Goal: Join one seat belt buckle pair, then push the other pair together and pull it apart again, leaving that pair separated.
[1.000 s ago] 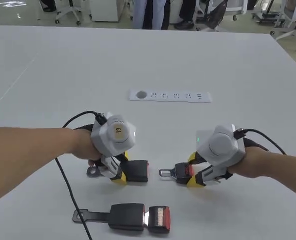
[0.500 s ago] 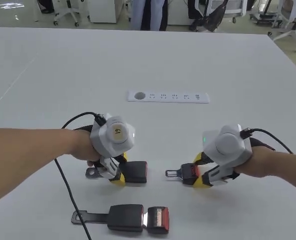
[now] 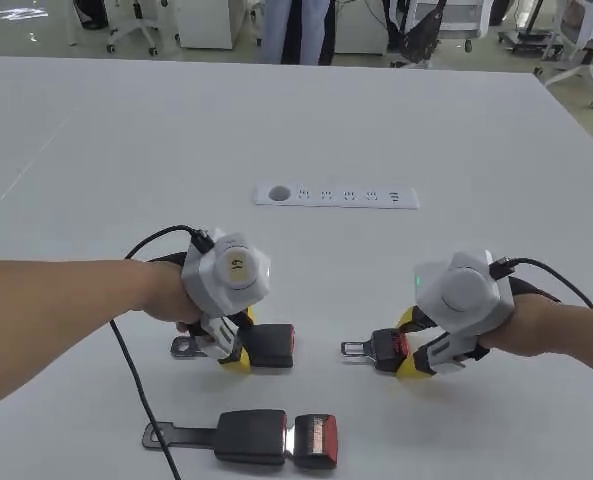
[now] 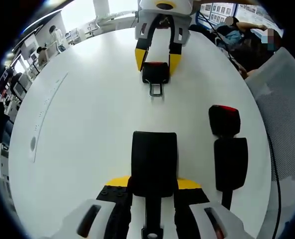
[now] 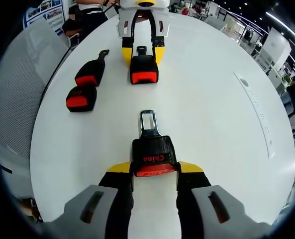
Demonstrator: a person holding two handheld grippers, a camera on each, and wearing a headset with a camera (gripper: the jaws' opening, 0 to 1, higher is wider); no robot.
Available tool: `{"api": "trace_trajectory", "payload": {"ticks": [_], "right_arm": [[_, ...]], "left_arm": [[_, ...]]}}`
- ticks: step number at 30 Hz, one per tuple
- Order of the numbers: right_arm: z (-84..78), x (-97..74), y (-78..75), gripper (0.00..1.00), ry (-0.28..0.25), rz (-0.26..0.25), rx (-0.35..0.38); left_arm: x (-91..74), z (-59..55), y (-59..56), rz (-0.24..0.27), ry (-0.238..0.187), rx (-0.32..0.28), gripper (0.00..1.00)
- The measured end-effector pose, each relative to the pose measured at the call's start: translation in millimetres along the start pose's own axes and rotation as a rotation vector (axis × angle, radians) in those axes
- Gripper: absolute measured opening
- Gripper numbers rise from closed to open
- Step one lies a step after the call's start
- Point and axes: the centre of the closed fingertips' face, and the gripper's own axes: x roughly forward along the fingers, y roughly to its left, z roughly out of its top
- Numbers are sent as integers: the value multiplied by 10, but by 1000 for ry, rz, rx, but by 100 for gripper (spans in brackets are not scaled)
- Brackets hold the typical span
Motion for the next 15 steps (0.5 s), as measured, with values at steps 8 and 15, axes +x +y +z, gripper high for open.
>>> {"api": "trace_trajectory", "payload": {"ticks": [8,15], "right_arm": [[5,-10,-1,32,5,-11,-4],[13,-17,-3,37,9,-27,-11]], "left_arm": [[10,-6,62,16,26,-5,36],[4,-11,94,33,32,7,38]]}}
